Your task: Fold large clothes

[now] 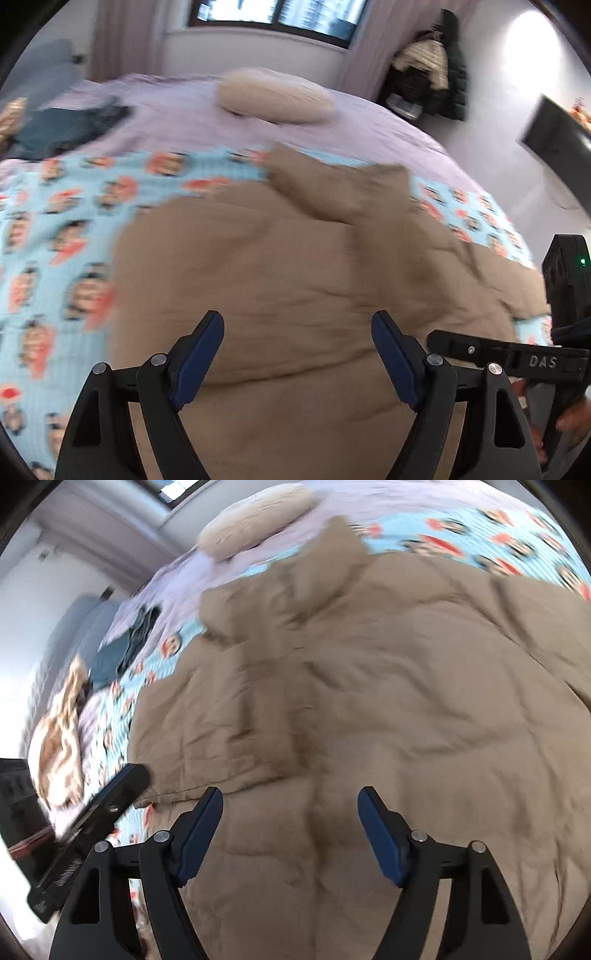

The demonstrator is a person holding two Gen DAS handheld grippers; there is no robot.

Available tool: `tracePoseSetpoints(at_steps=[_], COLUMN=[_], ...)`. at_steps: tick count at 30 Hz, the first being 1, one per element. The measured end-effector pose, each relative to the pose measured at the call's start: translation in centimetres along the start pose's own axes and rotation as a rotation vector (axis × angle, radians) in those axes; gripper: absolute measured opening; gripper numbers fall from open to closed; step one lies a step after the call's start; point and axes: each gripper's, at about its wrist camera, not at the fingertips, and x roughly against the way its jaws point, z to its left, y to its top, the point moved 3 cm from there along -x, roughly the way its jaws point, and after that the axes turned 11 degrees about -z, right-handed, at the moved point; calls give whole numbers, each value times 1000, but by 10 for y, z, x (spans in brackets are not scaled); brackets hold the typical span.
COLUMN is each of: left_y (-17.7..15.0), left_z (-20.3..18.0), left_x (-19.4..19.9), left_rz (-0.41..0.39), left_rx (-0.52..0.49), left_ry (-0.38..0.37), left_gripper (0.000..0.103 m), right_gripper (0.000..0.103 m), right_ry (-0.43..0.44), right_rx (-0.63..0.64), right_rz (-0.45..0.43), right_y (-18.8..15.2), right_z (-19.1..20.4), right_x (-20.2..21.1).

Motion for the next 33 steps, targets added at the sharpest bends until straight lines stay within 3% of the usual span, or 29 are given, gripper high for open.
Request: tracePoseSetpoints(at_steps=[2,5,6,8,9,11,14,15,18,19,20,22,23,25,27,28,29,33], left_y=[4,5,4,1,0,-3,-8,-12,-10,-8,-7,-4,-2,1,5,7,10,15], left_z=[36,93,108,130,135,134,125,123,118,119,120,124,127,134,140,142,143,140], left_x=[8,8,8,6,5,-2,-21,-28,-32,-29,-26,-21,-21,-21,-20,-20,-18,-24], left_rz=[-19,-6,-3,6,8,12,43,60,49,36,27,20,24,29,26,22,14,2], left_rx=[27,102,128,155,156,149,107,94,124,147,166,186,184,173,168,169,175,145], left_ry=[104,231,264,306,321,328,316,321,314,305,301,303,307,326,342,349,354,353], left_gripper=[82,82,82,82,82,82,82,82,82,82,82,82,82,82,82,82,82,82], right_gripper=[79,74,66,7,4,3,2,2,4,10,37,67,67,67,60,20,7,7], right_ry=[-64,-89,-106,-126,-112,-128,-228,-224,-73,-38,-5,69,103,126,120,109,80,-8], right_rx=[41,-31,-78,-132,-160,-148,-104,-127,-259,-282,-302,-361,-385,-418,-426,-420,-405,-262], right_rz=[-15,-54,-62,-43,-49,-79,-108,-87,-56,-62,-65,-86,-87,-63,-44,-29,-11,-109], right_y=[8,22,26,31,33,35,34,32,27,26,24,24,25,29,31,32,33,44], right_z=[8,2,-5,-16,-23,-30,-45,-54,-75,-78,-78,-78,-77,-72,-66,-63,-58,-46], right_x=[-19,-36,-38,-42,-39,-28,-16,-17,-14,-12,-12,-14,-18,-36,-52,-58,-61,-36])
